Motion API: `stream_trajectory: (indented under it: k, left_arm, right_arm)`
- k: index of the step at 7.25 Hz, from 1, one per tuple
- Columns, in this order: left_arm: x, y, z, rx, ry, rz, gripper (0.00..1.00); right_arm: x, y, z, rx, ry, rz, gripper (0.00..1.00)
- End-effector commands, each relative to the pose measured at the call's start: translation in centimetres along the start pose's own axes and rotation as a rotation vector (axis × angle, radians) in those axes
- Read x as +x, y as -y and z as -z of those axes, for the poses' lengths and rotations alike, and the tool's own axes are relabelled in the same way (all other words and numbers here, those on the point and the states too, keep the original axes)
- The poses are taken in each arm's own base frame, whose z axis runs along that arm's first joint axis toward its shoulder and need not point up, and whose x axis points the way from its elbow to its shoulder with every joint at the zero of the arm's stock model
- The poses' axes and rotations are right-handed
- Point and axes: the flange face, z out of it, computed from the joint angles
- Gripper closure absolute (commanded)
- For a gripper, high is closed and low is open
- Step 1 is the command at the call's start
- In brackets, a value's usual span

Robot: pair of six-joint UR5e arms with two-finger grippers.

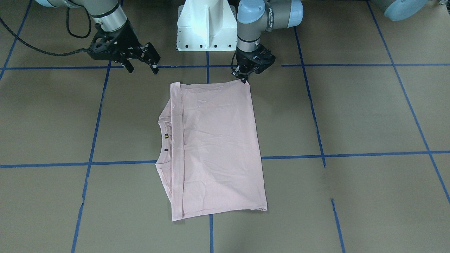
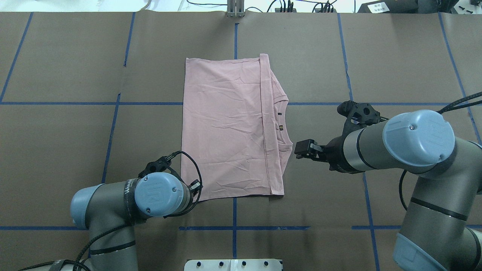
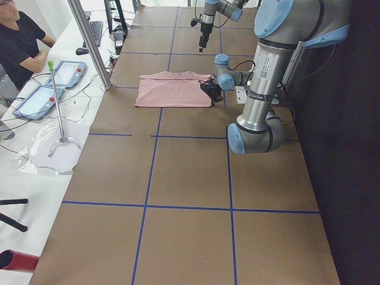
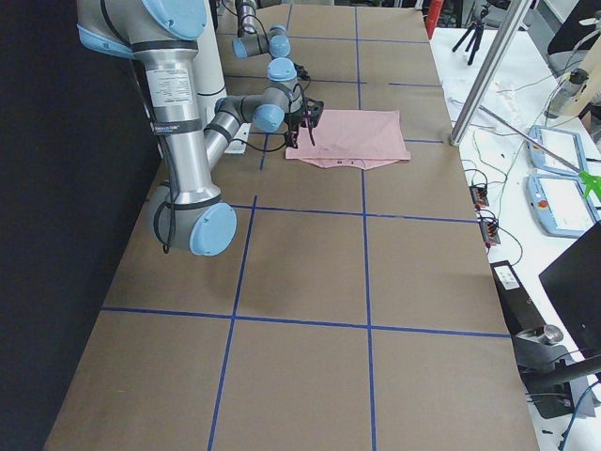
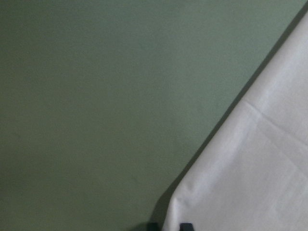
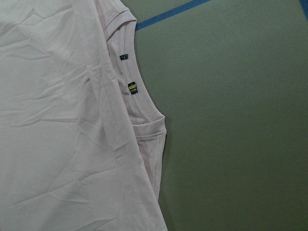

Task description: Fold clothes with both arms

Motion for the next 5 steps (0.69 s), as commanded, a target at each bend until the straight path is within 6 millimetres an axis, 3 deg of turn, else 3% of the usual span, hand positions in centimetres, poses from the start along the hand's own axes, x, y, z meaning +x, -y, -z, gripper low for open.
stream_trajectory:
  k: [1, 3, 5]
  left_arm:
    - [0.2, 0.3, 0.5, 0.0, -0.01, -0.004, 1.0]
    - [0.4, 0.4, 1.4, -0.005, -0.026, -0.071, 1.0]
    - [0.4, 0.2, 1.6, -0.008, -0.028, -0.076, 1.0]
  right_arm:
    - [0.0, -0.1, -0.1, -0.005, -0.002, 0.0, 0.0]
    - [0.3, -0.5, -2.1, -0.018, -0.043, -0.079, 0.0]
    - [-2.9, -2.4, -7.0, -0.043, -0.102, -0.281, 0.0]
